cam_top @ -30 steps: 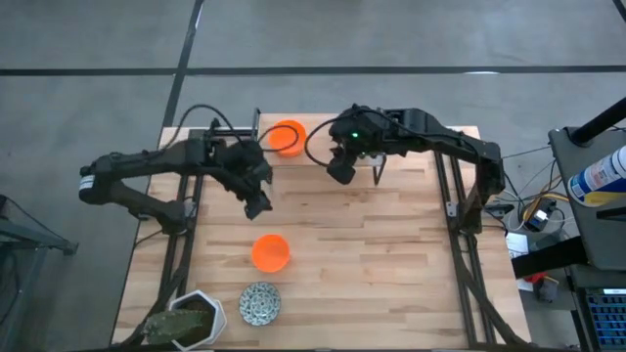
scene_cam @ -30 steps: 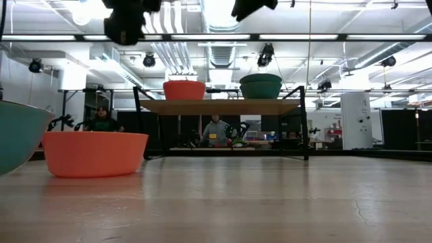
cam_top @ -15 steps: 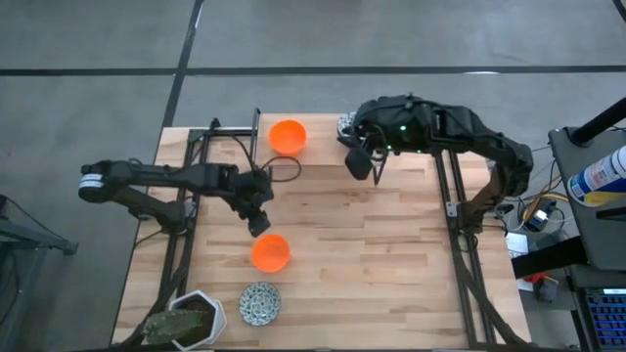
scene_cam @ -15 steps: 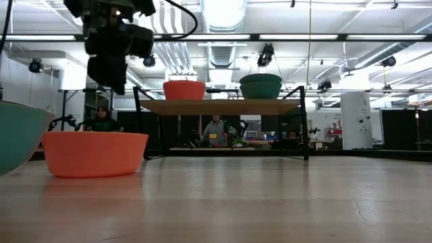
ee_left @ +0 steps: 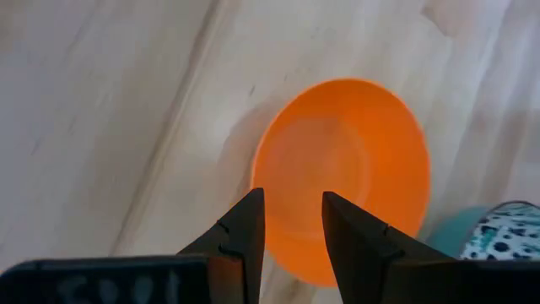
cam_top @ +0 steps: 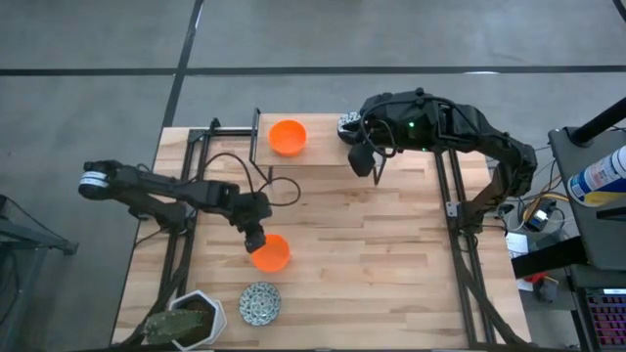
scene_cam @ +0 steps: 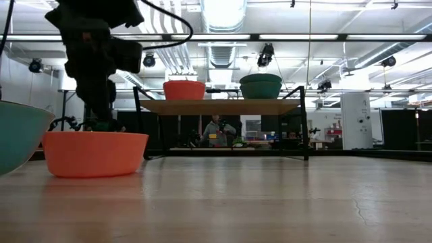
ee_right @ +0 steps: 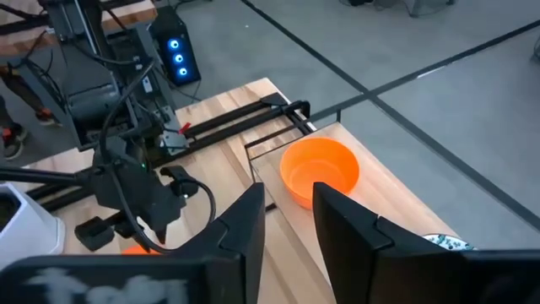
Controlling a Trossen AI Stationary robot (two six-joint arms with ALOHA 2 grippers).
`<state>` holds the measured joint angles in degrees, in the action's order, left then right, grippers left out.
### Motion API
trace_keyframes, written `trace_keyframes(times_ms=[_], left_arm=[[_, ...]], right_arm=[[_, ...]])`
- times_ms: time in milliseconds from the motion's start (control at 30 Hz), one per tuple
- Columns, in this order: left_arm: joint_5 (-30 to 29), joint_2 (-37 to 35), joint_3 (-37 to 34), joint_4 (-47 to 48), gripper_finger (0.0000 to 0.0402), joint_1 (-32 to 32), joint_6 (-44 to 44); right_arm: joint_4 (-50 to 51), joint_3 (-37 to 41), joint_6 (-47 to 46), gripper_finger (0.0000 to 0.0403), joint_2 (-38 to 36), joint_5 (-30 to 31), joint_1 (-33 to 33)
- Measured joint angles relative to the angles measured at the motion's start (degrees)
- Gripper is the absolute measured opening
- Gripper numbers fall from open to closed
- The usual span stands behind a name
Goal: Pick & Place Mini bowls
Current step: Stack the orange bowl on top of the orange bowls on the shelf
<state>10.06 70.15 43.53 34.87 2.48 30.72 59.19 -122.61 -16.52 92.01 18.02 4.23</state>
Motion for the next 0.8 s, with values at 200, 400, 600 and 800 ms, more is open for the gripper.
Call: trace_keyframes(times_ms=[200, 400, 600, 800], left_arm=[[1.48, 0.00, -3.08, -5.45, 0.0112, 0.03, 1.75], [-0.96, 0.00, -5.30, -6.47, 0.0112, 0.11, 1.88], [-1.41, 0.00, -7.46, -7.27, 0.0112, 0.11, 2.52], [-1.01, 0.55, -7.46, -10.64, 0.0112, 0.11, 2.38]], right_arm=[[-0.03, 0.00, 0.01, 0.0091, 0.02, 0.00, 0.00], [-0.09, 0.00, -0.40, 0.0093, 0.09, 0.00, 0.00], [-0.39, 0.00, -0.29, 0.0085, 0.09, 0.00, -0.11], [-1.47, 0.01, 0.01, 0.0077, 0.11, 0.02, -0.11]])
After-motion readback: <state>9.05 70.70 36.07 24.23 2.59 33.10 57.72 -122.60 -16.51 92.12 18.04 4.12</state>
